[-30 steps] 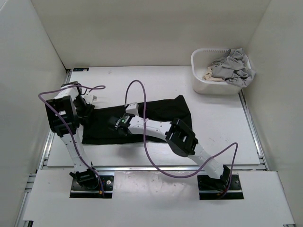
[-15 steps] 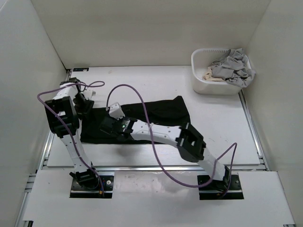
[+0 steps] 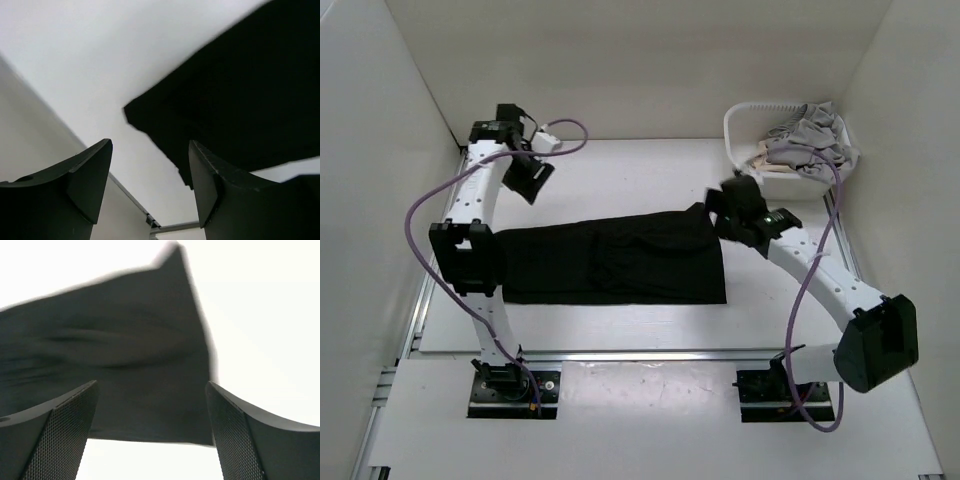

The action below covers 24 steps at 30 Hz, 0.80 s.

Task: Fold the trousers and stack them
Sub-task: Fold the trousers

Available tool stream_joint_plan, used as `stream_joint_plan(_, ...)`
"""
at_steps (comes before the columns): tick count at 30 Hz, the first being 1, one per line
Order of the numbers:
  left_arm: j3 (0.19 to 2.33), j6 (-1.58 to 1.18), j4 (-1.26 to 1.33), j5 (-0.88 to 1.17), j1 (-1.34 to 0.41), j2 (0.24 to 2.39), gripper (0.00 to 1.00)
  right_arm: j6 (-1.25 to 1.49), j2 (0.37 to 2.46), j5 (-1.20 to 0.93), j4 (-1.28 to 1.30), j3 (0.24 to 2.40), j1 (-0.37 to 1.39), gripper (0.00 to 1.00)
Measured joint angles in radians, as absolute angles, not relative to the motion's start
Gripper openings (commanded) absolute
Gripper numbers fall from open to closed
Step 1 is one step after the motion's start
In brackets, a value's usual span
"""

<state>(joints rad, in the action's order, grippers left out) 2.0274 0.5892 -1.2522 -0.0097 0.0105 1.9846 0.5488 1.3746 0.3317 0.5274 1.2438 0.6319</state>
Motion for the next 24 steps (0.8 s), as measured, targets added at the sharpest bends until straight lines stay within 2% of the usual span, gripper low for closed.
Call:
stream_joint_plan(3,2.024,0.622,-1.286,0.023,-0.075,2.008,0.74,0.572,1.336,0.188,0.486,0.985,0.401,0.91)
stream_joint_plan(5,2.025,0.645,-1.294,0.08,-0.126,2.019,0.74,0.575,1.358,0.069,0.455,0.893,0.286,0.91)
stream_joint_plan(8,2.027,0.666,-1.301,0.182,-0.215,2.03,0.75,0.565,1.433,-0.073,0.392,0.868,0.189,0.91)
stream_joint_plan(12,2.011,0.661,-1.282,0.327,-0.346,2.063,0.75,0.537,1.537,-0.205,0.292,0.889,0.177,0.88)
stream_joint_plan(13,1.994,0.653,-1.272,0.352,-0.368,2.076,0.79,0.532,1.565,-0.227,0.269,0.891,0.179,0.88)
stream_joint_plan(14,1.978,0.638,-1.266,0.367,-0.384,2.098,0.97,0.529,1.592,-0.244,0.254,0.89,0.179,0.88)
stream_joint_plan(19,1.949,0.559,-1.197,0.374,-0.379,2.241,1.0,0.526,1.642,-0.291,0.197,0.877,0.164,0.87)
stream_joint_plan(23,1.9,0.521,-1.124,0.353,-0.363,2.257,1.0,0.519,1.686,-0.345,0.169,0.895,0.157,0.71)
stream_joint_plan(24,1.885,0.514,-1.108,0.348,-0.359,2.257,0.97,0.52,1.705,-0.361,0.162,0.908,0.157,0.62)
